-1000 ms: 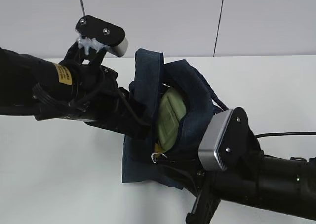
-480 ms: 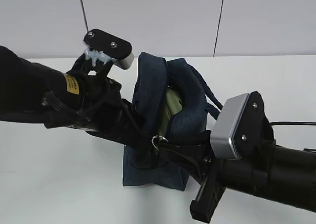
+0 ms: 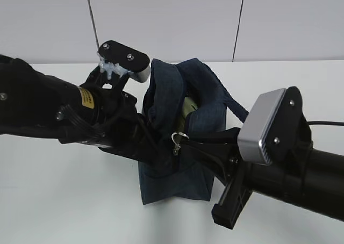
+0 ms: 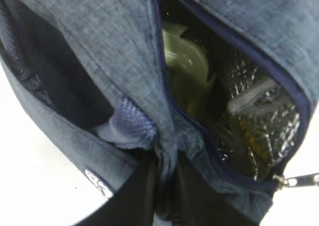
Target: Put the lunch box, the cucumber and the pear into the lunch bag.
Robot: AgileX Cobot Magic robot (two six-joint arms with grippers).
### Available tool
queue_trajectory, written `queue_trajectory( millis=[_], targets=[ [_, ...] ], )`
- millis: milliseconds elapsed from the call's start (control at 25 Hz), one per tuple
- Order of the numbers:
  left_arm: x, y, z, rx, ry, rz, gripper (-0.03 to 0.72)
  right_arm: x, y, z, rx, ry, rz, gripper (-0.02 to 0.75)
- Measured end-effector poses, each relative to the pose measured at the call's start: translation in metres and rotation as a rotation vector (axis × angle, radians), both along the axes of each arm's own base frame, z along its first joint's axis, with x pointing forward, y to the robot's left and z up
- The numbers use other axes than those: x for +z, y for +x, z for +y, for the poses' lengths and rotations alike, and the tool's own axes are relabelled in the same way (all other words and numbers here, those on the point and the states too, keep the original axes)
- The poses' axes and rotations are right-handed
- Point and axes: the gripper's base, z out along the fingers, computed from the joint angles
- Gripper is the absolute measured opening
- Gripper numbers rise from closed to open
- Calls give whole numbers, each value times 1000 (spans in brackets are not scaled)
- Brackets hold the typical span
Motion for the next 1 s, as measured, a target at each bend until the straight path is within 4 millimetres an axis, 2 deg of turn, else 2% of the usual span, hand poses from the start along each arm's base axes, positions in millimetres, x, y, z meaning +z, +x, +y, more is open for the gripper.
queue_trajectory(
  millis=[240,640,1000],
  targets=[
    [3,-1,0,0,-7,-5,8,1,0,-1,-10,-21,4,0],
    [25,-9,7,-3,-47,-48,8,-1,-4,1,40,-49,29,0],
    [29,-11,8,27,-95,-25,9,-3,-2,3,45,-47,44,0]
  ],
)
